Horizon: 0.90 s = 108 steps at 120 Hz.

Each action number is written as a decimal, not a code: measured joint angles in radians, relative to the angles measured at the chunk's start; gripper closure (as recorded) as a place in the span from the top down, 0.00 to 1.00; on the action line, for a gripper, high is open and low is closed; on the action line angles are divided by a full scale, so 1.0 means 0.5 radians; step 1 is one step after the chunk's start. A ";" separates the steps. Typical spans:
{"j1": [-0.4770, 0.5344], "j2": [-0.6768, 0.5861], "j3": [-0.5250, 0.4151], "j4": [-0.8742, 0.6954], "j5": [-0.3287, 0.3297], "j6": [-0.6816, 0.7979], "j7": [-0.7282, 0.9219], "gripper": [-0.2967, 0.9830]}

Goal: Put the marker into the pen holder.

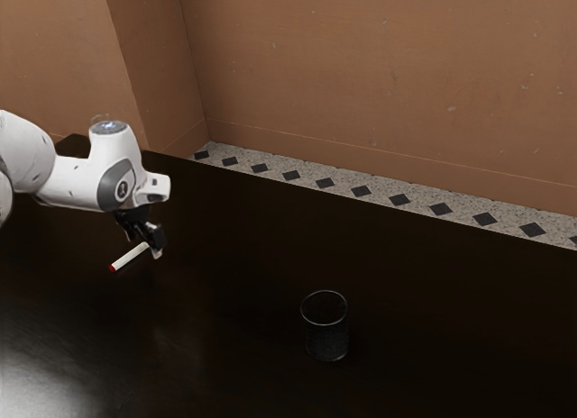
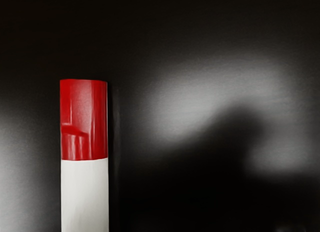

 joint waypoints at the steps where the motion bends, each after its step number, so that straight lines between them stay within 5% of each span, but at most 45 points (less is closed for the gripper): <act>1: 0.002 0.005 0.000 0.003 -0.001 0.001 0.005 0.76; 57: 0.014 0.210 -0.001 0.281 -0.054 -0.042 0.187 0.76; 108: 0.014 0.237 -0.001 0.340 -0.076 -0.137 0.148 0.49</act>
